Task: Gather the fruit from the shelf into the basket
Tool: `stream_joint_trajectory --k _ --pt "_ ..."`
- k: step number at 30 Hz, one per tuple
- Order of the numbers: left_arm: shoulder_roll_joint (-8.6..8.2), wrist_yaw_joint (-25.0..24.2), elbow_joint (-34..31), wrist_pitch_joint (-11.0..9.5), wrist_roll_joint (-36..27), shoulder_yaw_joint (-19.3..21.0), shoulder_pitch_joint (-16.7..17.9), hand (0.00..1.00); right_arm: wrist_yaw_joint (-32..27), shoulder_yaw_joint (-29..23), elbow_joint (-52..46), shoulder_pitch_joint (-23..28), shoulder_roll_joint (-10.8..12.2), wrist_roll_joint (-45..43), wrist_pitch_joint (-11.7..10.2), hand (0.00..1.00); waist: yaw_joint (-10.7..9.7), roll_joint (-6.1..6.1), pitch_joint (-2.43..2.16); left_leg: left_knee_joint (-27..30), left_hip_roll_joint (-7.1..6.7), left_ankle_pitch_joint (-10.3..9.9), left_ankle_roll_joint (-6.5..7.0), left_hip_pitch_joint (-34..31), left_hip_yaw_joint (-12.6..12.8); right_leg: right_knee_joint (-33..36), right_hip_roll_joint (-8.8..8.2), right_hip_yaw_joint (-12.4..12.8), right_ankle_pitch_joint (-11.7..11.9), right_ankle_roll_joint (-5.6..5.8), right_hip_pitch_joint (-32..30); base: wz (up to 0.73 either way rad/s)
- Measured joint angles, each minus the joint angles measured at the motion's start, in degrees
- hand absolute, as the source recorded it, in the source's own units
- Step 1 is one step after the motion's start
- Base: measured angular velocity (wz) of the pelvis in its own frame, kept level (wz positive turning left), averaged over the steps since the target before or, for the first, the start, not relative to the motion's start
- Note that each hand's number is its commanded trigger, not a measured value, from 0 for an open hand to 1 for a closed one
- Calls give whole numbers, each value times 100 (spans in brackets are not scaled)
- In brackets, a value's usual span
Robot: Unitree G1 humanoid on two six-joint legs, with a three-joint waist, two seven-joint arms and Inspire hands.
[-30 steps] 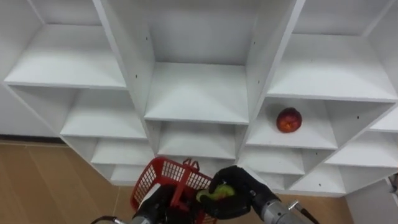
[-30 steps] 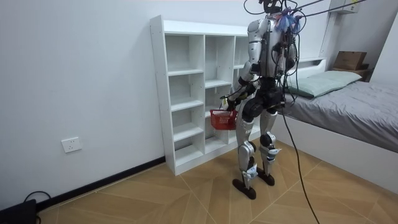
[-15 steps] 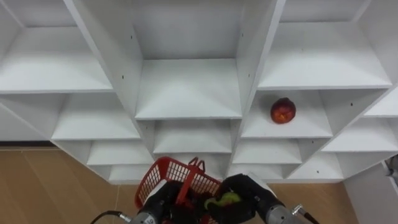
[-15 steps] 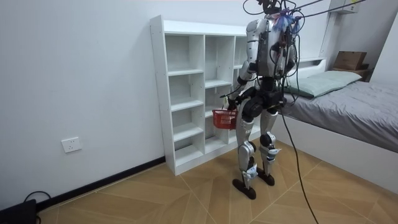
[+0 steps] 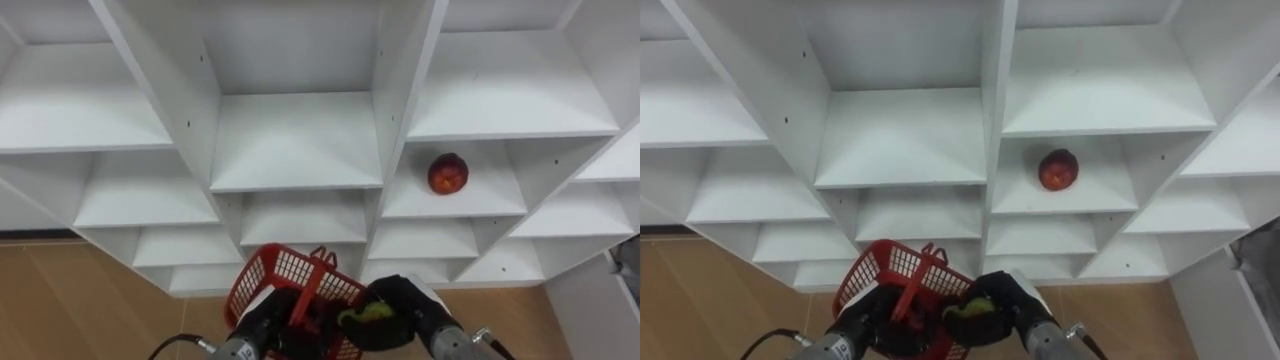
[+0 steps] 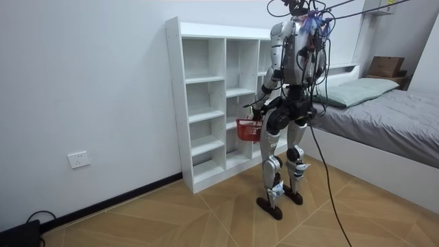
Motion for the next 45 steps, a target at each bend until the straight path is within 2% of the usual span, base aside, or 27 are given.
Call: stream_joint_trajectory --k 10,16,24,32,33,34,35,36,45 --pt "86 -131 4 1 -129 -219 -2 100 -187 4 498 -344 28 -2 -32 100 -113 13 6 5 0 1 1 -44 -8 -9 0 -3 0 0 -9 0" --pt "90 -224 5 1 -446 -418 -48 100 -237 49 642 -373 81 10 -32 100 -115 104 62 24 4 1 1 -87 1 -6 4 26 -1 -1 -68 -1" --pt "81 -477 2 0 -503 -666 -210 100 -223 237 917 -682 95 12 -107 100 -117 116 62 88 1 2 1 -239 14 113 -1 63 -15 -5 -278 -1" --pt "109 -576 3 0 -501 -679 -256 100 -186 245 964 -705 99 47 -109 100 -121 98 72 88 2 2 1 -240 13 116 -1 64 -17 -8 -295 0" --pt "110 -576 3 0 -501 -679 -256 100 -177 245 972 -714 98 46 -109 90 -122 88 78 88 2 2 1 -240 14 116 0 64 -17 -8 -296 0" --pt "109 -576 3 0 -501 -679 -257 100 -175 245 980 -720 99 46 -109 51 -121 79 83 88 2 2 1 -240 13 116 0 64 -17 -8 -296 0" --pt "110 -576 3 0 -501 -679 -257 100 -175 245 986 -724 99 46 -109 16 -121 75 85 88 2 2 1 -241 13 116 0 64 -17 -8 -296 0" --pt "111 -578 3 0 -501 -682 -262 100 -173 251 1032 -747 103 47 -121 0 -124 72 87 89 2 2 1 -243 10 115 -1 64 -17 -8 -296 0" --pt "91 -587 5 4 -501 -812 -313 100 -158 254 1567 -1102 161 144 -150 0 -123 69 90 89 0 2 1 -248 3 109 0 71 -17 -7 -293 0"
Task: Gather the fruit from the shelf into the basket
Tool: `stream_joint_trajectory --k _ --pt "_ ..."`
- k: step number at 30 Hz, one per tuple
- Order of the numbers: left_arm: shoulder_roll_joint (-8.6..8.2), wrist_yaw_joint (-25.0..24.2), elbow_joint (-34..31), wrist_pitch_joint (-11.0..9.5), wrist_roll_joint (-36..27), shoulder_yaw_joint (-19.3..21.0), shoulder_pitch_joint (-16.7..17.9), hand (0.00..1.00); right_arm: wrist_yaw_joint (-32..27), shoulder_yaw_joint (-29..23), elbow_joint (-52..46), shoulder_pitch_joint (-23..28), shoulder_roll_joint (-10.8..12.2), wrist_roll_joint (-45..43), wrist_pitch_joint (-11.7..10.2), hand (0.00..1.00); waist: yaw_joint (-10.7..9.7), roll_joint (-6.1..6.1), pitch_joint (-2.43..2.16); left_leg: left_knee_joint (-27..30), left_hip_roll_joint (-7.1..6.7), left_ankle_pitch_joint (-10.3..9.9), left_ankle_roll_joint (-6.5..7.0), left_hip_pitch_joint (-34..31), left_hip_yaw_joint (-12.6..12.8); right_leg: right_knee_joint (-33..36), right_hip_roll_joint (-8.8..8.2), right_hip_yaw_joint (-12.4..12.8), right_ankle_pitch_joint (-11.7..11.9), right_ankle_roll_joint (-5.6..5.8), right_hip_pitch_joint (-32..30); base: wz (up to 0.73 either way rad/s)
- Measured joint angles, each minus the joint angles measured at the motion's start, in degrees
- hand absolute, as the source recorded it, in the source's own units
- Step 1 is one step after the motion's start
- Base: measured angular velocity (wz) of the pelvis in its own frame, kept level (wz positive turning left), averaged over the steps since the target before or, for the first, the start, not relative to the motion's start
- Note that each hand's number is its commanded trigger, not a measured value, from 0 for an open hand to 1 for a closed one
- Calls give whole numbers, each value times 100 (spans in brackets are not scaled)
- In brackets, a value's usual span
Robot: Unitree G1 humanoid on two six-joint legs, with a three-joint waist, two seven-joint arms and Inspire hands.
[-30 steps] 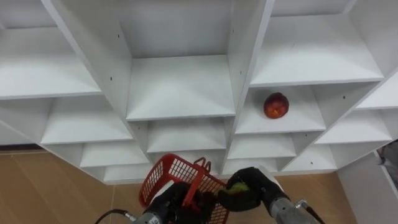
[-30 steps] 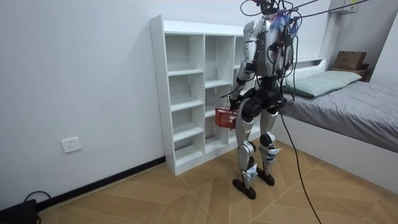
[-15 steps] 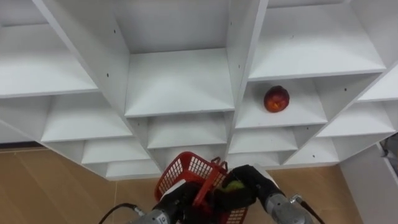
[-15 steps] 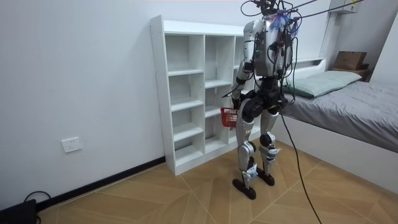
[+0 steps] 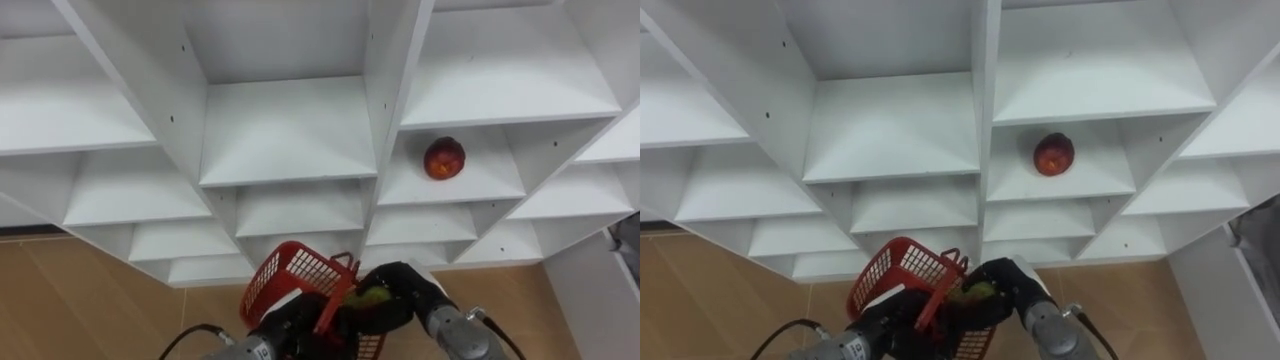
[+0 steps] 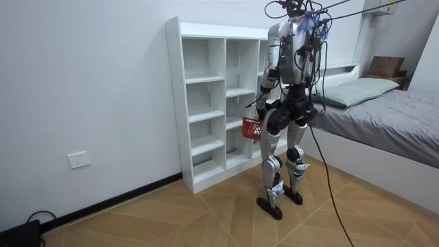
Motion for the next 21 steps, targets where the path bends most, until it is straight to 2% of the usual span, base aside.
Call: stream_joint_trajectory --k 9,21 --pt "-44 2 1 0 -50 0 -237 100 368 287 59 -2 28 9 -1 0 12 9 -4 -2 1 0 0 -1 1 6 1 5 0 0 -5 0" --pt "-53 11 5 8 -158 -94 -261 100 438 428 242 -15 27 27 1 0 14 44 -10 2 2 0 0 7 13 92 3 56 0 -1 -20 -1"
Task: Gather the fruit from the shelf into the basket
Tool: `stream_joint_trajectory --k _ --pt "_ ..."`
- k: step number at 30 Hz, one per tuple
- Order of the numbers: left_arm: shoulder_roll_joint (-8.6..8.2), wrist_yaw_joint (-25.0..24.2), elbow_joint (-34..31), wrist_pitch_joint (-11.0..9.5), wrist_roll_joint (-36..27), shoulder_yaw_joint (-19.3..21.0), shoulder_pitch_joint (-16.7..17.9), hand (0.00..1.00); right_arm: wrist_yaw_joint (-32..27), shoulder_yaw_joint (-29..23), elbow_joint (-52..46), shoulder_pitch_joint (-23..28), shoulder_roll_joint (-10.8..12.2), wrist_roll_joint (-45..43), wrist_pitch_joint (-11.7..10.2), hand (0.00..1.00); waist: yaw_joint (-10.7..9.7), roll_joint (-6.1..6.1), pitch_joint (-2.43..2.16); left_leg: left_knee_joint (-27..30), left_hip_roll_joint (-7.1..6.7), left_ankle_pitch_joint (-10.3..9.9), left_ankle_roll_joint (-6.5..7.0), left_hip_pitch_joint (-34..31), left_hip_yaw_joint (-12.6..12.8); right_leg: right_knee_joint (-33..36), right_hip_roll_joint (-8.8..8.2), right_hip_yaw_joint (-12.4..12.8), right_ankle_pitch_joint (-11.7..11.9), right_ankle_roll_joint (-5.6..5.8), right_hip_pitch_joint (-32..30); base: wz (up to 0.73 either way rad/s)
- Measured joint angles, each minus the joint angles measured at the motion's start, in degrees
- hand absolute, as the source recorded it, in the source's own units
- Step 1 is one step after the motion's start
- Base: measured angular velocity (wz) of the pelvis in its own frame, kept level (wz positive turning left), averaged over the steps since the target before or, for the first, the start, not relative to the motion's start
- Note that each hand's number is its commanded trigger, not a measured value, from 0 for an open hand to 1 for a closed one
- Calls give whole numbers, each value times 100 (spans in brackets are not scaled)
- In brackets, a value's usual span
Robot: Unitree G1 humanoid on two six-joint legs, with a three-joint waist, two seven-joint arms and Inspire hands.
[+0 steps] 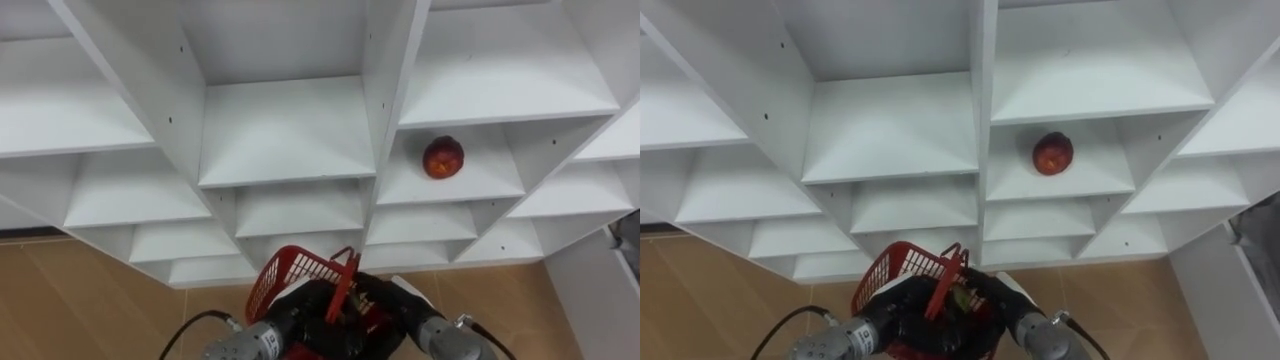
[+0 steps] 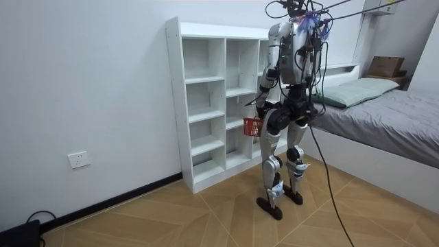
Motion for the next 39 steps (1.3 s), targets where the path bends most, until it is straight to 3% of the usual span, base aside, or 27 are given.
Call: stream_joint_trajectory --k 6,9,25,33,35,37,39 --pt "-12 0 0 1 0 -1 0 100 8 1 58 0 10 3 -4 0 -1 42 4 3 -4 0 0 2 -2 -1 -1 5 -3 0 -15 0" --pt "-28 1 2 1 -1 -9 2 100 7 1 176 0 11 50 -81 0 -2 42 4 3 -3 0 0 6 0 0 -1 5 -4 -2 -14 0" --pt "-13 177 120 0 10 -65 8 100 -6 -8 162 73 7 123 -63 0 -9 20 -1 -10 -7 0 0 84 25 -8 2 9 -35 -3 19 0" --pt "123 408 124 -2 30 71 106 100 46 -158 -116 296 -27 46 -72 0 -6 -39 -29 -51 -6 0 0 361 64 -33 13 75 -38 -2 266 -3" --pt "159 463 123 -11 25 80 112 100 79 -160 -350 394 -95 -41 -67 0 -5 -91 -54 -98 -7 0 -1 449 65 -37 25 110 -42 2 312 -6" --pt "221 513 122 -13 33 200 186 100 139 -213 -744 553 -142 -184 -66 0 -10 -205 -124 -184 9 2 -5 557 81 -85 58 160 -24 3 389 -10" --pt "237 529 112 -20 67 334 267 100 176 -217 -1097 703 -243 -192 -65 0 0 -289 -163 -262 17 7 -12 677 82 -175 97 228 19 10 494 -11"
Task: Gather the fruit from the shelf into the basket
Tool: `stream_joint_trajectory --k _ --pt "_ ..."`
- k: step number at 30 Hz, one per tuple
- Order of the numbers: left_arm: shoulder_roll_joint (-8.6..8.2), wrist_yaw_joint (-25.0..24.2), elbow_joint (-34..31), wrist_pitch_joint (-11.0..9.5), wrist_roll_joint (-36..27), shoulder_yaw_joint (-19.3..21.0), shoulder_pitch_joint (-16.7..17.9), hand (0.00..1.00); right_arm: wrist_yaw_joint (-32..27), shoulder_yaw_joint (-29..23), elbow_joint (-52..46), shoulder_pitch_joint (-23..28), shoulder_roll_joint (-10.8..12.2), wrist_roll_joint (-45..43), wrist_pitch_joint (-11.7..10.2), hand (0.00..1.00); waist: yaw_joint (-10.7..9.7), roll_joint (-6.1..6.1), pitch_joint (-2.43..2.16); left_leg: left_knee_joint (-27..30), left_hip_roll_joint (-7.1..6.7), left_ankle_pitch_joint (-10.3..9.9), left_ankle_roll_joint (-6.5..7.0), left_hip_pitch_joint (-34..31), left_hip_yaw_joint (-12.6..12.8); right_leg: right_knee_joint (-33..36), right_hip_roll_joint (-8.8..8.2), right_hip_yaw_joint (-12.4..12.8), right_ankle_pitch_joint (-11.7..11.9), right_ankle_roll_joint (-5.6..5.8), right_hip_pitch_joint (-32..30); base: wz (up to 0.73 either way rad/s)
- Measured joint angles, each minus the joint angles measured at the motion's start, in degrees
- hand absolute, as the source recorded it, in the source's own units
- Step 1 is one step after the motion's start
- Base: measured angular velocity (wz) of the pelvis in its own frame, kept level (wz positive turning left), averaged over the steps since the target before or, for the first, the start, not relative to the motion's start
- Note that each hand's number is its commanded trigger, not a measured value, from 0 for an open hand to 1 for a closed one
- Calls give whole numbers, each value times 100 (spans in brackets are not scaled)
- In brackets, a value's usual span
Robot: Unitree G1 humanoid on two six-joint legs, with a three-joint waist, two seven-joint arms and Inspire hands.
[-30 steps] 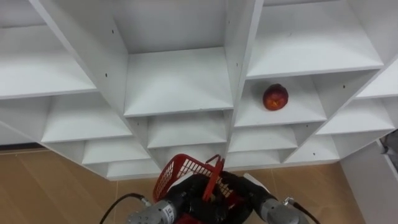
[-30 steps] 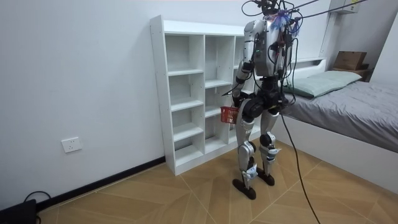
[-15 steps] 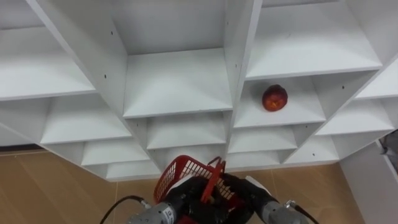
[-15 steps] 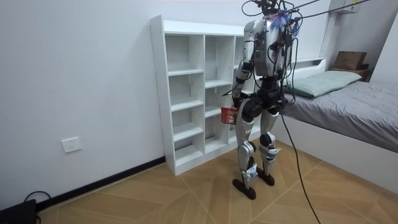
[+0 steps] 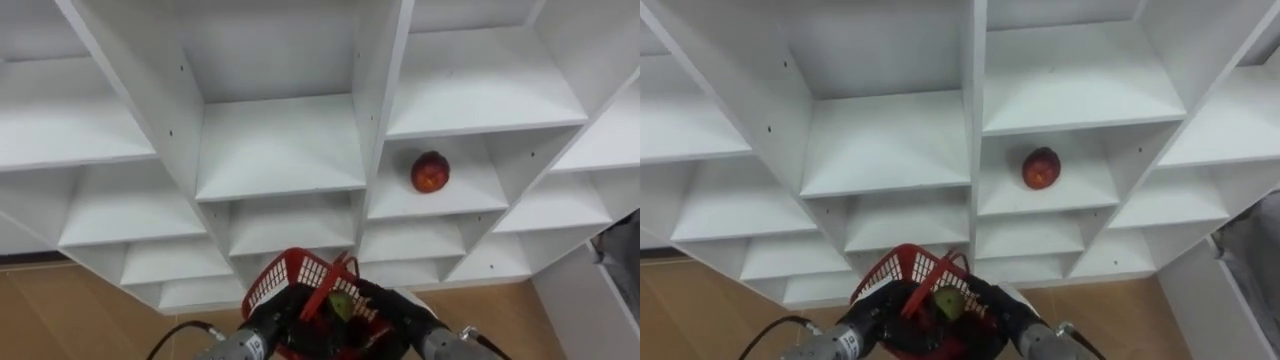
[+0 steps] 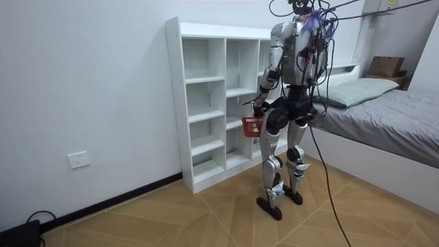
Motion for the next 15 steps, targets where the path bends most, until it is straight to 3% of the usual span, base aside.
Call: stream_joint_trajectory --k 5,8,15 --pt "38 158 -18 -78 -1 269 219 100 -7 -73 -697 254 -128 -3 -4 0 -9 -181 22 -172 27 -1 -5 334 66 -213 39 30 56 2 340 -8" --pt "47 274 -26 -92 -3 455 227 100 -3 -160 -1118 413 -165 -14 -4 0 -1 -236 71 -205 36 -10 -12 441 92 -285 60 75 71 3 461 -3" --pt "43 507 -30 -117 -18 806 285 100 -105 -264 -2362 789 -303 -68 -5 0 -7 -134 126 -247 78 -39 -32 522 103 -355 100 90 107 2 584 -3"
